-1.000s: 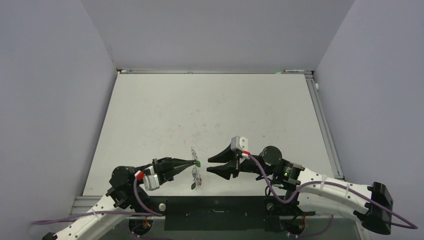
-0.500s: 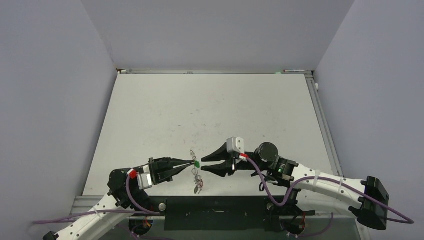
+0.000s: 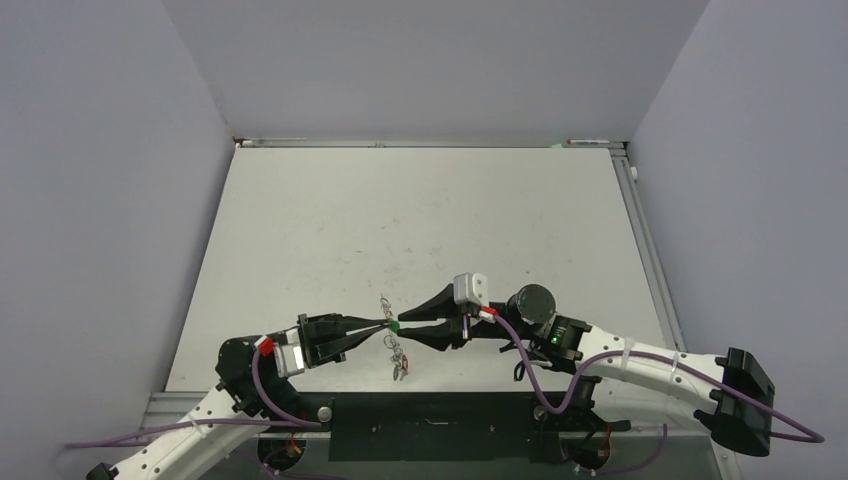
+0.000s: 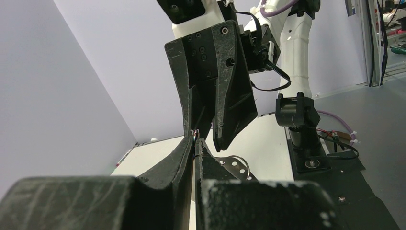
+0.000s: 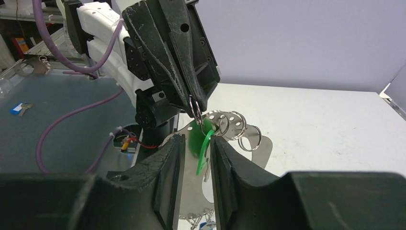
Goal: Put the keys on the keyring
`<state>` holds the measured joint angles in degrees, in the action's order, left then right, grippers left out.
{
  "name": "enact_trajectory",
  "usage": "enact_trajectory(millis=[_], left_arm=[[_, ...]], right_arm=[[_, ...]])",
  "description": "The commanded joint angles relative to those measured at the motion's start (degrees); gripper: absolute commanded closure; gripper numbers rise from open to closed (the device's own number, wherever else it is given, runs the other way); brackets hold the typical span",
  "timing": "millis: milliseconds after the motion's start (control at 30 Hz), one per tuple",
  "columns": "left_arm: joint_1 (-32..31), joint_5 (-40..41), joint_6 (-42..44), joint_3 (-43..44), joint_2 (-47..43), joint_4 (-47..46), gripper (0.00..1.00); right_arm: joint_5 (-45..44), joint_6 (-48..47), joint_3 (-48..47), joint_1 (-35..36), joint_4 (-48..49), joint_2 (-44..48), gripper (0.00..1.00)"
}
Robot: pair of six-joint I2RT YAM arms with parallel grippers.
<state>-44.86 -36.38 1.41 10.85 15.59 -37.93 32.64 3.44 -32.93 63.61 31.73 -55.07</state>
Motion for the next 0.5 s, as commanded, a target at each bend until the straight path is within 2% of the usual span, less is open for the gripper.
enact_trajectory(millis=[0, 467], left_arm=[[0.5, -0.5, -1.1, 0.4, 0.4, -4.7, 1.0], [0.9, -0.8, -1.1, 0.3, 0.1, -4.6, 1.0]], right_arm=[[2.1, -0.3, -3.3, 0.8, 6.4, -0.8, 0.73], [1.3, -0.3, -4.2, 1.4, 7.4, -3.6, 0.75]])
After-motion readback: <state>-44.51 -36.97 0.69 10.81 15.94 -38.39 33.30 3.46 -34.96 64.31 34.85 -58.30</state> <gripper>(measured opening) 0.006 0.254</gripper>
